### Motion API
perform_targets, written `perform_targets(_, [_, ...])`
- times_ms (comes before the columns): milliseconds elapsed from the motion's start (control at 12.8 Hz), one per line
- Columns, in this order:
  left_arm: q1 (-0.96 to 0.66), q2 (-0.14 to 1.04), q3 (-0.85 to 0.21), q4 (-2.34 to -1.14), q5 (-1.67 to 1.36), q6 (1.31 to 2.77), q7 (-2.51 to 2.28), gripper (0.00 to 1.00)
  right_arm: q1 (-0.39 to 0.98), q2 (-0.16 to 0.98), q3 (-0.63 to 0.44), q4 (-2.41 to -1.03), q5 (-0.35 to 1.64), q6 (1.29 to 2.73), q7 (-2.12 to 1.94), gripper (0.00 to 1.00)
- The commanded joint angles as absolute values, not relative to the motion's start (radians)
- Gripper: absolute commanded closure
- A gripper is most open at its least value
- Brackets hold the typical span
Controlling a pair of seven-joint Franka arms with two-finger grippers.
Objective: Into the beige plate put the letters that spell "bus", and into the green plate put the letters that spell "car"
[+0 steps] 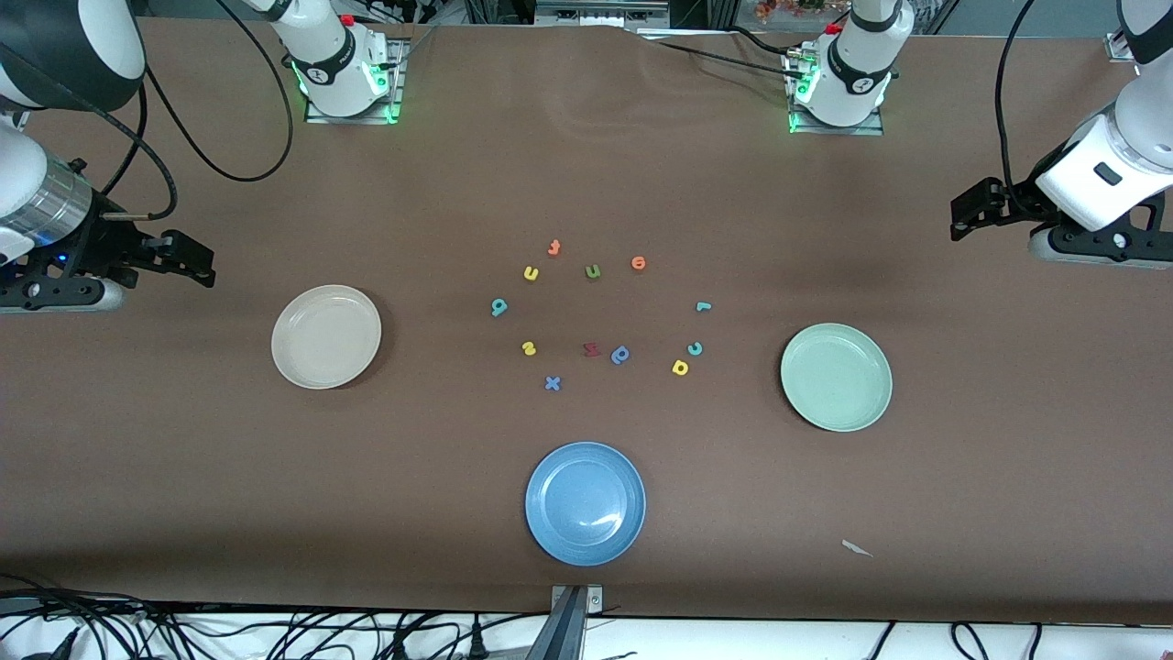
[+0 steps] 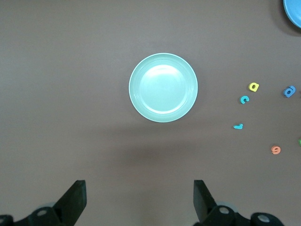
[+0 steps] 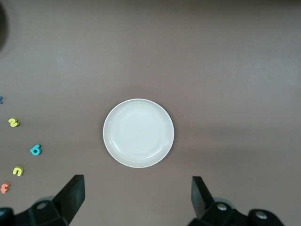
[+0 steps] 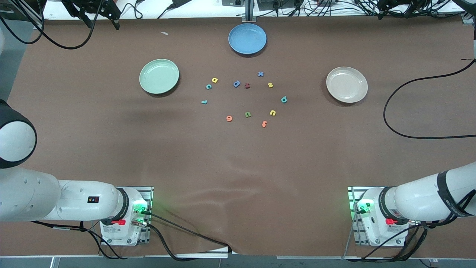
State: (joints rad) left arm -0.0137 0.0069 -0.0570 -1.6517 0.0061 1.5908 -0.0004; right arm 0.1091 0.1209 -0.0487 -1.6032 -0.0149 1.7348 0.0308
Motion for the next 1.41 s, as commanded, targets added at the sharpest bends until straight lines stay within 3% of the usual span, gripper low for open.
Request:
perform_targets(0, [-0.015,0.018,-0.060,-1.621,-0.006,1.568,0.015,0.00,0.109,0.115,-0.046,-1.594,-0.006,1.726,0.034,0.00])
perform_targets(784, [-0.023,0.021,-0.063,-1.621,-0.006,1.568,0.009,0.00,0.121,0.115,-0.040,-1.595,-0.012,1.713,0.034,0.00])
perform_targets(1332, [-0.034,0.075,-0.136,-1.614,-0.012,1.549,0.021,0.00,0.123,0.118,-0.041,-1.598,-0.012,1.713,0.037,0.00])
